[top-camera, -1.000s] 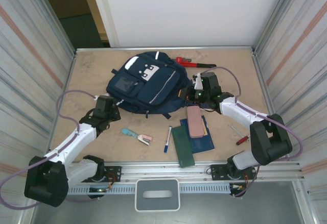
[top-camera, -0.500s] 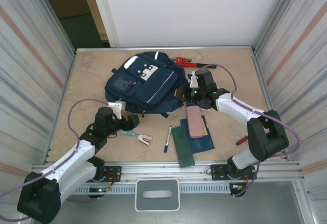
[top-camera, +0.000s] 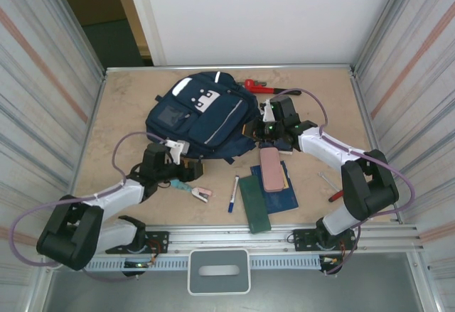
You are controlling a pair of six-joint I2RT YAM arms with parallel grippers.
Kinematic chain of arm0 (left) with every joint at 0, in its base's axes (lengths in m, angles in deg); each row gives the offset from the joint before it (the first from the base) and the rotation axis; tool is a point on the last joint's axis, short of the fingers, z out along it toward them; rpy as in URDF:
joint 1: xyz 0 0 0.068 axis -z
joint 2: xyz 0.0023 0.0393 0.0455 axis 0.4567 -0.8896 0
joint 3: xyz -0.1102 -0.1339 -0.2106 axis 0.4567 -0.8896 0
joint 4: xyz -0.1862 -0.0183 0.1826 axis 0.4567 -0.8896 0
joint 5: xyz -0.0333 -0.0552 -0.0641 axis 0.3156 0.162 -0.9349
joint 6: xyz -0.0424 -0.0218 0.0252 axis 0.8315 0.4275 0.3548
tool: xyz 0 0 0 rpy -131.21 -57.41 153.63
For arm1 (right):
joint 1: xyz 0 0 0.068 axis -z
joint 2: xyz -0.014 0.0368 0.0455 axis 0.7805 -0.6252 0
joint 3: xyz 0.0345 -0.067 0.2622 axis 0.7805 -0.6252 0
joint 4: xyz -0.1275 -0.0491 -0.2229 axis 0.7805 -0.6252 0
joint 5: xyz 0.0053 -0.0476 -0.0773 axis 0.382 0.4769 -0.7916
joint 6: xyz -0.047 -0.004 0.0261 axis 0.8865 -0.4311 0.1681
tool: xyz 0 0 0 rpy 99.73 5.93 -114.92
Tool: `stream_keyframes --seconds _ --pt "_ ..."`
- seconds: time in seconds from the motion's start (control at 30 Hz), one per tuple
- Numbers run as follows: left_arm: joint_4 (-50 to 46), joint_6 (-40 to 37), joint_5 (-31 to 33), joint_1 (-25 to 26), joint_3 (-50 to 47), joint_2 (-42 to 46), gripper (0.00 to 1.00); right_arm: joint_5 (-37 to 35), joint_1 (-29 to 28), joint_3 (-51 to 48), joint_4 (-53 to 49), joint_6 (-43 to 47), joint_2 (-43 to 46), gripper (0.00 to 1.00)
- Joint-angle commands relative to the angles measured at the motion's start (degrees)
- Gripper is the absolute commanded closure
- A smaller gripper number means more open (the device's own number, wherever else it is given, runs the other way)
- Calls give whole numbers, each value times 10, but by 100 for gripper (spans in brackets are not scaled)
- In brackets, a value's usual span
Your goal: Pack books, pencil case, and school supplies into a backpack
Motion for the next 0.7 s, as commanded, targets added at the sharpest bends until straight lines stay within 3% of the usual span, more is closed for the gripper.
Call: stream_keyframes --seconds 0.0,0.4,0.5,0.57,0.63,0.67 --pt "48 -15 -20 1 25 -22 38 6 -7 28 17 19 0 100" --pt "90 -7 -11 8 37 -88 53 5 -10 36 16 19 -3 100" --pt "90 -4 -4 8 38 -91 69 5 -9 37 13 21 -1 100" --pt "64 -12 19 8 40 -80 85 2 -6 35 6 25 3 100" --pt "15 -9 84 6 44 -55 99 -1 0 32 -3 31 10 100" --pt "-18 2 133 6 45 -35 100 -2 4 30 -8 35 14 100"
